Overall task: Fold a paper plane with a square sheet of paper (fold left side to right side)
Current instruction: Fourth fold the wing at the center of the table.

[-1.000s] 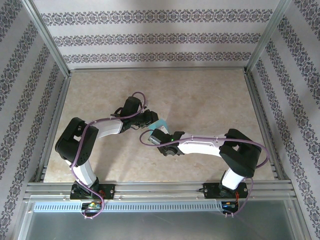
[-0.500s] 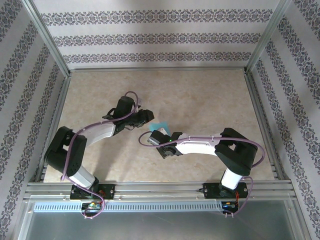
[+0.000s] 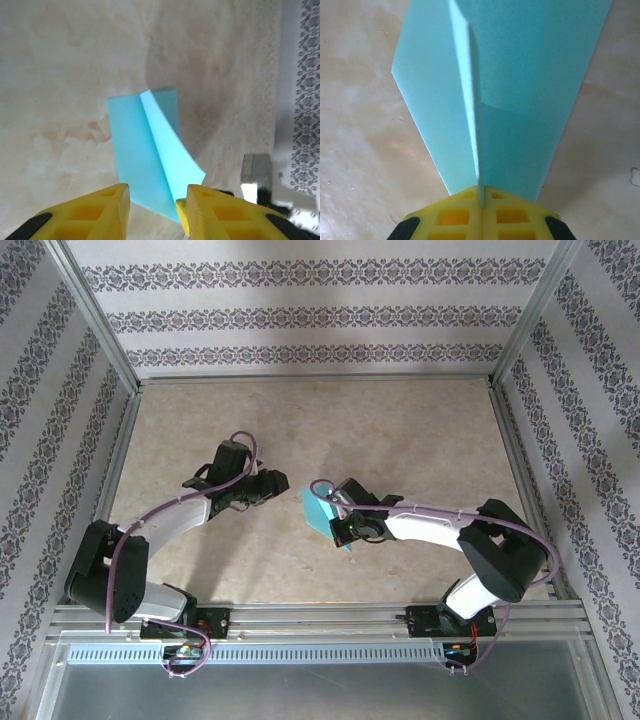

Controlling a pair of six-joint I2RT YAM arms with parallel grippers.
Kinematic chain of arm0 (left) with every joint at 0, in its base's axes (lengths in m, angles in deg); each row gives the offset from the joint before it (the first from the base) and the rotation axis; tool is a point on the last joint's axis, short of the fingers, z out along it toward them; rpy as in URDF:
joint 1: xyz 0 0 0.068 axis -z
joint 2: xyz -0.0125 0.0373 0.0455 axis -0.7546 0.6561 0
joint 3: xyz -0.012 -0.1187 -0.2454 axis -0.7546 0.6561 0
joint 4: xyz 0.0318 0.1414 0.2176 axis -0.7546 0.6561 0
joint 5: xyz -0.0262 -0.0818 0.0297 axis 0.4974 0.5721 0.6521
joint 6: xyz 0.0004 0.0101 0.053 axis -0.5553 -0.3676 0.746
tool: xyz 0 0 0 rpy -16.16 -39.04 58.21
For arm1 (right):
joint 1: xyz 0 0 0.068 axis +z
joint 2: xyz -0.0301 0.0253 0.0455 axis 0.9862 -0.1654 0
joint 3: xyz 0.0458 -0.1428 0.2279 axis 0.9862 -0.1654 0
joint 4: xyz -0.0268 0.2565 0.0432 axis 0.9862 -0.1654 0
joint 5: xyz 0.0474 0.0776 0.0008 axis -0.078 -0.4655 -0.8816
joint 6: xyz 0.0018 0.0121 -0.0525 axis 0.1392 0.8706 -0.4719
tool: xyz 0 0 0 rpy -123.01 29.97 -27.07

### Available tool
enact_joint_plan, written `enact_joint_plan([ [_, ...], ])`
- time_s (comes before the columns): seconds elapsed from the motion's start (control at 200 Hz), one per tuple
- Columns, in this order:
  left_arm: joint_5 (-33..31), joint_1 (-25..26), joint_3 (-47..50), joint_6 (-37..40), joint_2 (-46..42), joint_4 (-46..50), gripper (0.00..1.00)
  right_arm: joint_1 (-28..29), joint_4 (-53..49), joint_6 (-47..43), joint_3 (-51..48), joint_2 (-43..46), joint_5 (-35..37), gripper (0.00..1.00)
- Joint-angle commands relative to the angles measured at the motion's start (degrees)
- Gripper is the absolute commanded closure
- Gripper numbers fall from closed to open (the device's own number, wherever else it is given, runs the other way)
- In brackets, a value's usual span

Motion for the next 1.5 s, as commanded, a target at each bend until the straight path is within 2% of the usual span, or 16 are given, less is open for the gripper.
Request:
enact_joint_plan([
  [0.0,1.02,2.7,1.01,0.87,1.26,0.81,0.65,-2.85,4.02,-0.13,-2.43,0.88,-10.8,0.96],
  [0.305,0.51,10.56,-1.72,-2.91,10.0,-5.76,0.63,-8.69,10.29,1.27,-5.99,1.15,-19.95,0.95],
  [0.505,-0.44,13.75,-6.47,-2.8,15.89,-6.55,0.63,-10.05,11.76,1.19,-7.06,0.36,-21.82,0.95],
  [0.934,-0.35,14.79,-10.61,-2.34,22.94,-7.13,0.63,-10.74,12.32,1.28,-7.7,0.53,-21.93,0.94],
  [1.494,-1.48,14.8,-10.96,-2.6,24.76,-7.79,0.62,-10.83,12.19,1.23,-8.05,-0.35,-21.83,0.93],
])
